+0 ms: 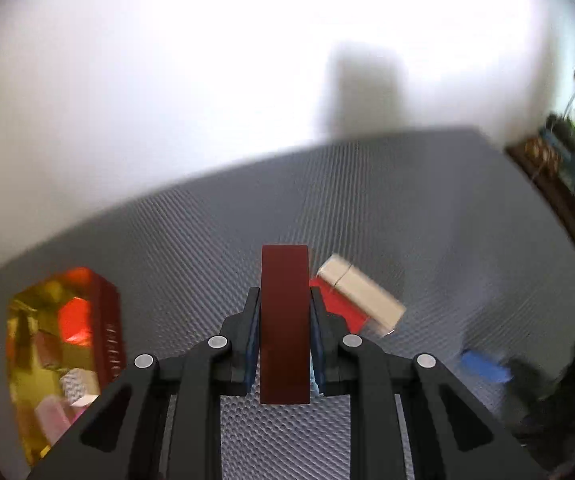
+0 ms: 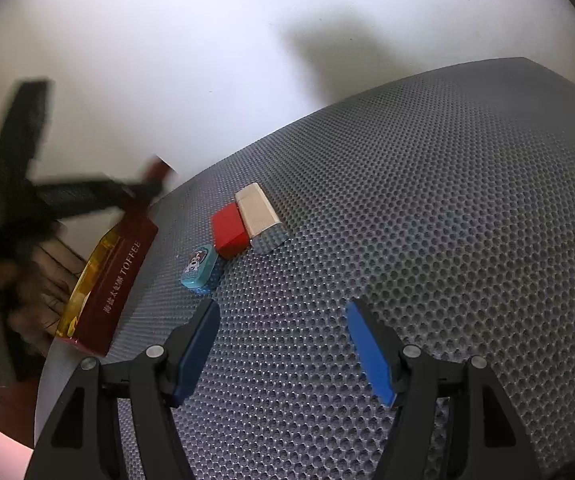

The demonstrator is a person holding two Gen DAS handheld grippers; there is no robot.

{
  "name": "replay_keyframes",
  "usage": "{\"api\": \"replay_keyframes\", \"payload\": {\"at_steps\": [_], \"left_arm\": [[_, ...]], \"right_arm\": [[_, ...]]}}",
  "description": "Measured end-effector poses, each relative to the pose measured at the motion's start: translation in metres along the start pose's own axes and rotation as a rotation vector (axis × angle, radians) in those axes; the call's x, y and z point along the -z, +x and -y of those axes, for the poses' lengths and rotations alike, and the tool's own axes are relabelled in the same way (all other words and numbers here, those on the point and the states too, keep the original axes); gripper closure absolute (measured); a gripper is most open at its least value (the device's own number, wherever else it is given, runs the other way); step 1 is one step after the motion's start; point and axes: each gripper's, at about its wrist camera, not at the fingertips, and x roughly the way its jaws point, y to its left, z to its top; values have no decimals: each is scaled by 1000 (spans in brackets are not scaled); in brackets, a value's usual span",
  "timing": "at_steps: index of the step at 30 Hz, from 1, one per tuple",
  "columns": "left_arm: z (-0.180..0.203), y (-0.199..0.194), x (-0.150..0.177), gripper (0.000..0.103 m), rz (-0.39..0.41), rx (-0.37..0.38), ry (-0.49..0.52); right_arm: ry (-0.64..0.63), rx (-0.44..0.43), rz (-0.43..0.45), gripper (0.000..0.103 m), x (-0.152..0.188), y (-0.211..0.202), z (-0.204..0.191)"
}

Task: Organize rigid objects
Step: 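Grasp the dark red bar with the left tool, then carry the dark red bar over the tin with the left tool and release it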

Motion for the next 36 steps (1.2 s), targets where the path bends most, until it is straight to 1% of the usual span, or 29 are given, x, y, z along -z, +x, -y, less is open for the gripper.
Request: {"api": "replay_keyframes", "payload": {"at_steps": [5, 9, 12, 13, 17, 21, 25, 30, 32, 36], "left_arm": [[-13, -72, 5, 84, 104, -40, -57], [-25, -90, -9, 84, 165, -87, -74], [-48, -117, 0, 84, 197, -152, -90], [-52, -123, 5, 84, 199, -166, -97], [-88, -141, 20, 84, 205, -231, -131], [-113, -146, 33, 84, 187, -276, -170], [-137, -148, 41, 84, 176, -300, -205], [-159, -143, 44, 84, 156, -299, -265], [-164, -138, 45, 84, 147, -292, -303], [-173, -126, 52, 84, 117, -298, -349]], "right_arm": [[-30, 38, -9, 35, 1, 1, -10], [-48, 62, -14, 35, 1, 6, -17], [-69, 87, -20, 35, 1, 11, -23], [-77, 97, -22, 35, 1, 14, -26], [-86, 112, -25, 35, -1, 30, -31], [-84, 109, -24, 35, -1, 25, -28], [-87, 109, -26, 35, 2, 20, -24], [-84, 104, -24, 35, 2, 13, -16], [-80, 99, -24, 35, 2, 13, -16], [-83, 98, -25, 35, 1, 8, -11]]}}
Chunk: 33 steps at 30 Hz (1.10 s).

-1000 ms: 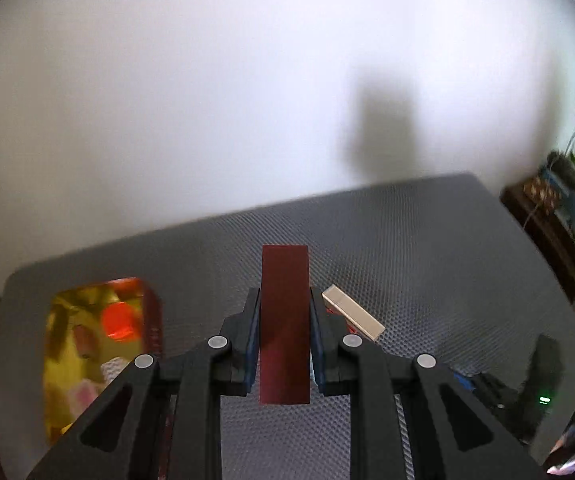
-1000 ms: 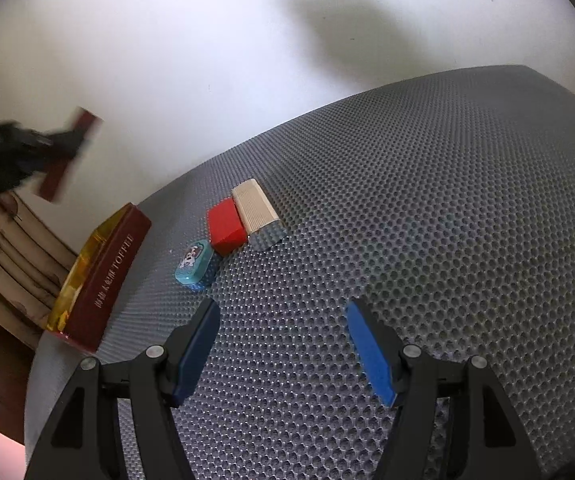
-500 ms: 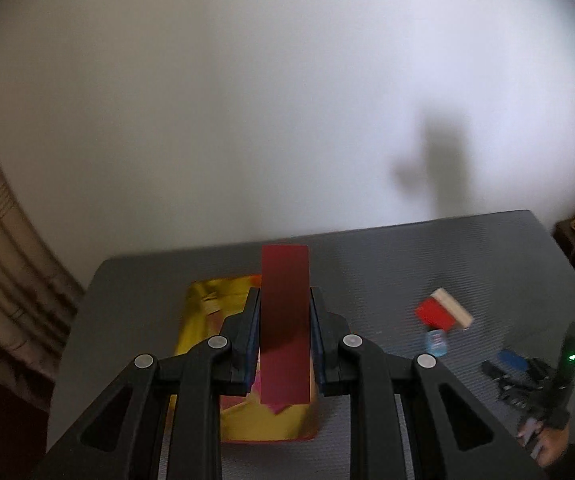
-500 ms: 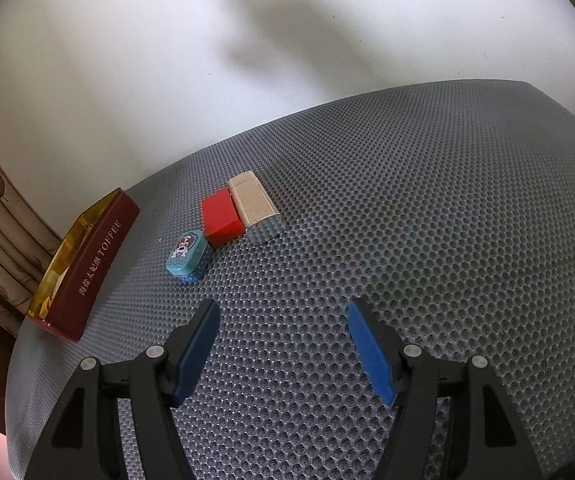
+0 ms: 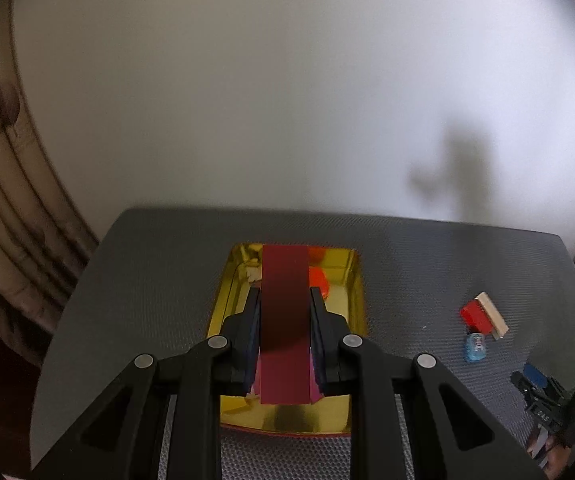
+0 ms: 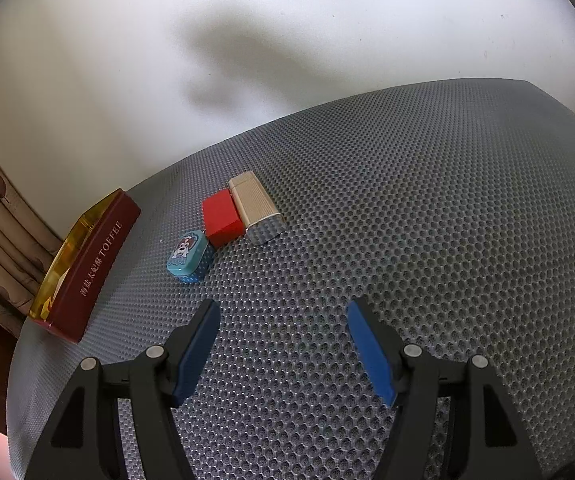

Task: Organize rigid objects
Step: 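Carry the dark red bar over the tin with the left tool and release it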

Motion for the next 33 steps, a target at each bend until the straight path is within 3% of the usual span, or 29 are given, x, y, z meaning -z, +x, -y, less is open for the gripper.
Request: {"api": "replay_keyframes", "payload": {"at_steps": [17, 26, 33], "left_arm": [[-30, 109, 9, 84, -159, -60, -73], [-26, 171, 11, 84, -261, -122, -37], [-33, 192, 17, 84, -252, -182, -90]], "right_arm": [[34, -33, 9, 35, -6, -4, 13], [53, -59, 14, 35, -7, -8, 23], [63, -72, 17, 35, -7, -13, 29]]}}
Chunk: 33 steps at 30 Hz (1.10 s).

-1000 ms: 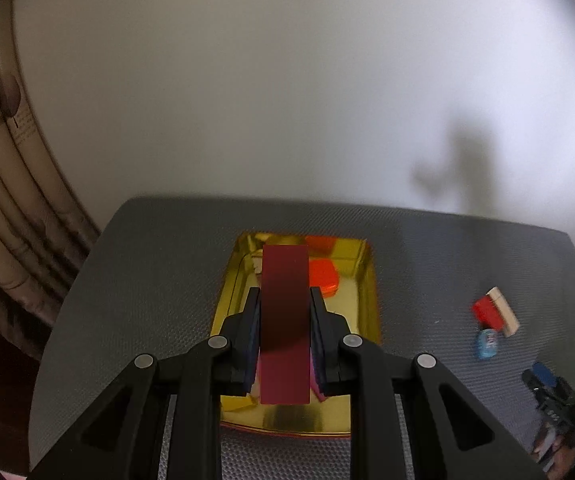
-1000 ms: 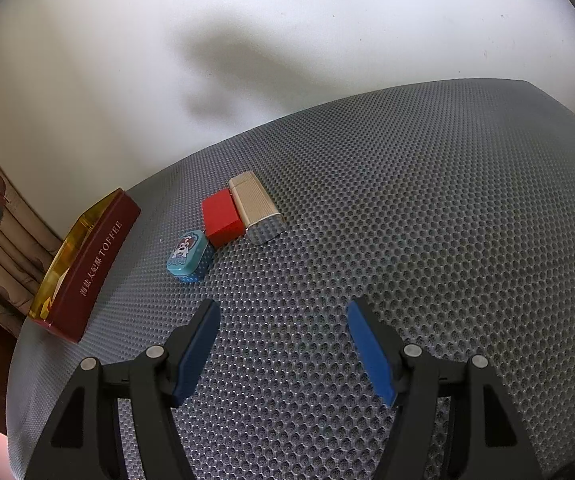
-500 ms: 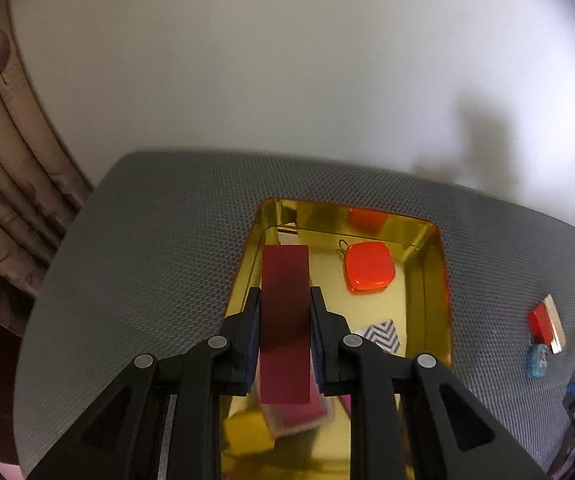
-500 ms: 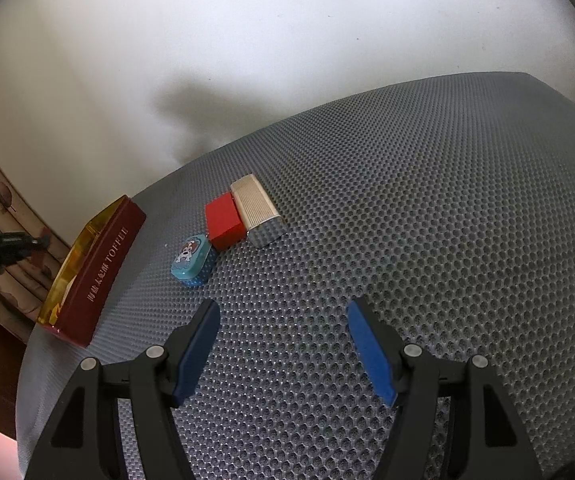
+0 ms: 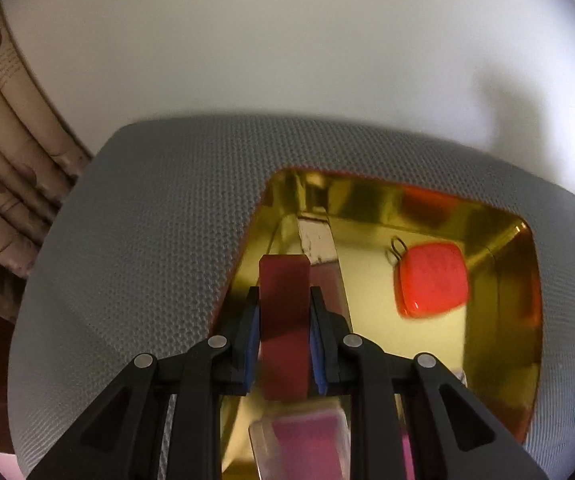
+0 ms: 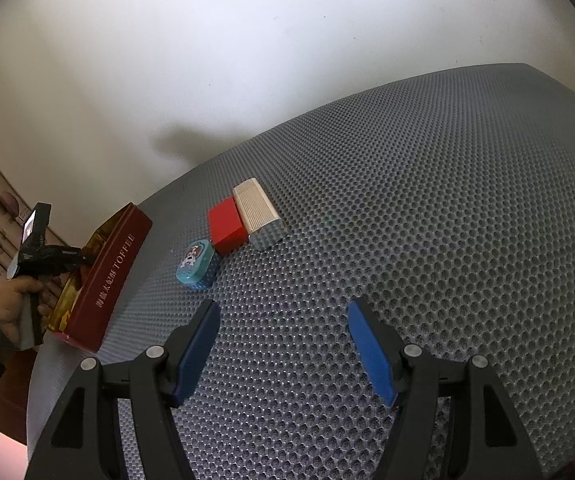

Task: Organize rigid objects
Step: 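Carry the dark red bar over the tin with the left tool and release it, then grasp the blue dog-print tin with the right tool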

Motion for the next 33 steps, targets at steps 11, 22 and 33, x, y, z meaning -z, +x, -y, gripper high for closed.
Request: {"api": "replay_keyframes", "payload": {"at_steps": [11, 22, 33], "left_arm": [[8, -14, -2, 47, 47, 38, 28], [21, -203, 81, 1, 467, 285, 134], [30, -176, 248, 1, 324, 262, 142]], "right_arm": [[3, -2, 1, 35, -1, -4, 3], [-98, 120, -26, 35, 1, -6, -10], [-228, 179, -97, 34, -16, 33, -92]]}}
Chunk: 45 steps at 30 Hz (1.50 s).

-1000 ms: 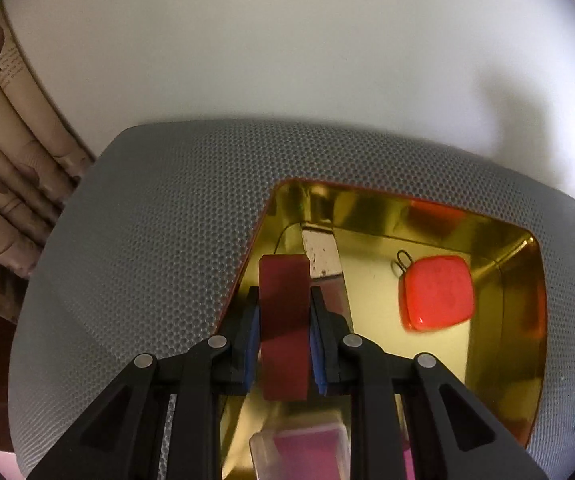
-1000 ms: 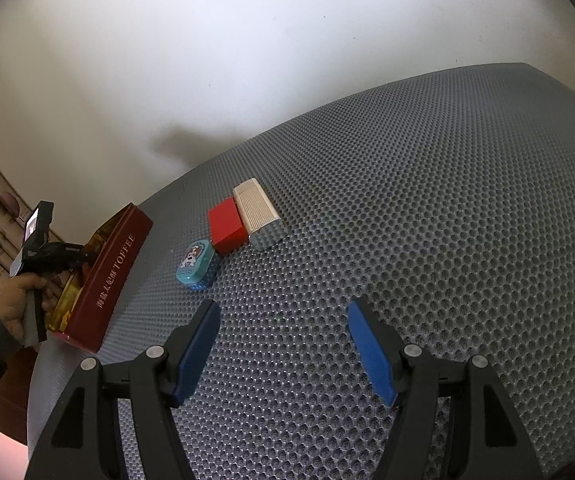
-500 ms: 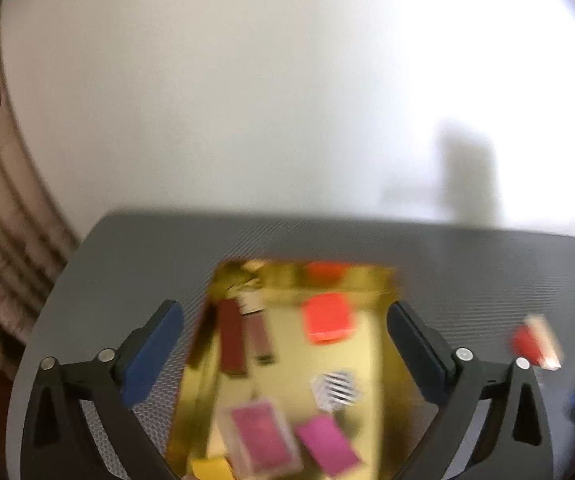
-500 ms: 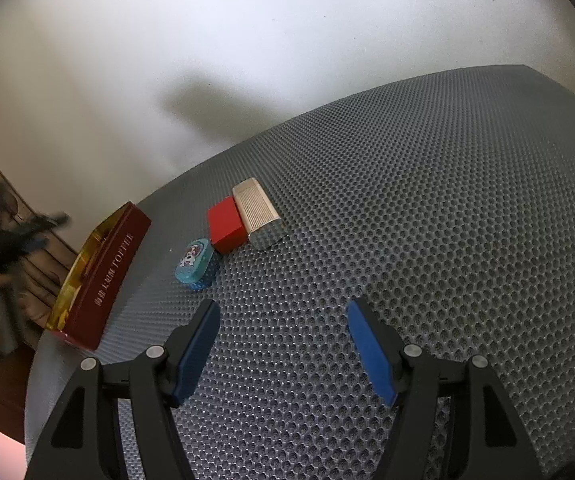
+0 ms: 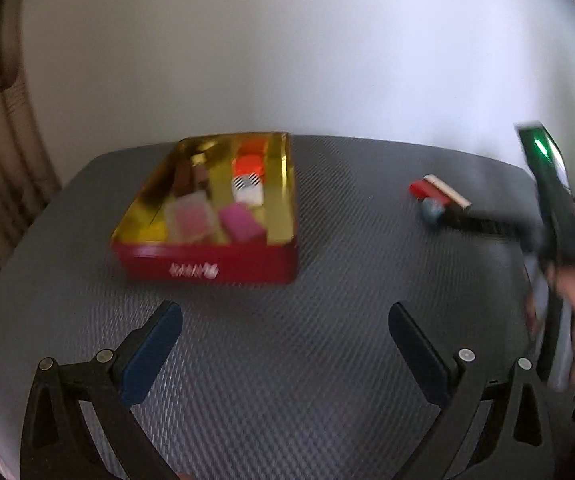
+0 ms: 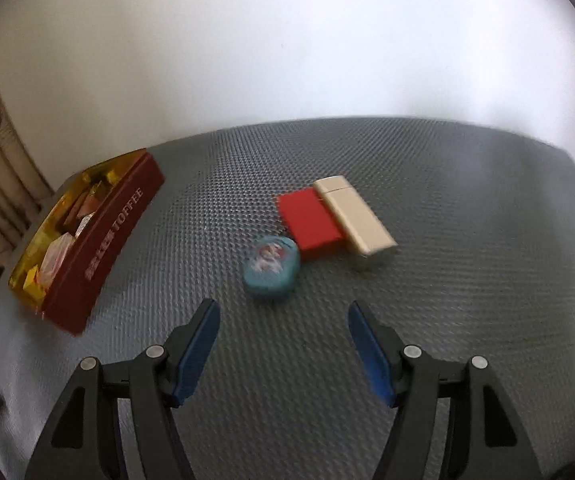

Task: Organize rigid objects
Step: 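Grasp the blue dog-print tin with the right tool, then carry the blue dog-print tin over the red tin with the right tool and release it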

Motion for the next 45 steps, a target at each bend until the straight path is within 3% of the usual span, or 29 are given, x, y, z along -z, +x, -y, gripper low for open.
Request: {"api": "replay_keyframes", "payload": {"at_steps": [4, 5, 6, 7, 8, 13, 23, 31, 45], "left_arm": [[5, 0, 10, 1, 14, -3, 5], [3, 0, 10, 1, 16, 8, -4], [4, 1, 10, 1, 18, 12, -10], [5, 1, 14, 1, 19, 23, -13], [7, 3, 16, 1, 19, 39, -16], [9, 3, 18, 1, 27, 92, -36], [-3, 8, 28, 1, 28, 52, -131], [-11, 18, 40, 1, 31, 2, -164], [-20, 32, 46, 1, -15, -9, -208]], "right_arm": [[0, 34, -26, 35, -16, 20, -10], [-16, 44, -43, 41, -18, 28, -14], [-37, 74, -58, 62, -19, 35, -17], [-54, 125, -53, 71, -19, 38, -18], [-50, 144, -46, 72, -21, 38, -16], [-45, 140, -33, 72, -27, 19, -10], [-199, 175, 127, 72, -75, -76, -45], [-272, 189, 242, 72, -113, -129, -98], [-324, 181, 304, 72, -136, -164, -159]]}}
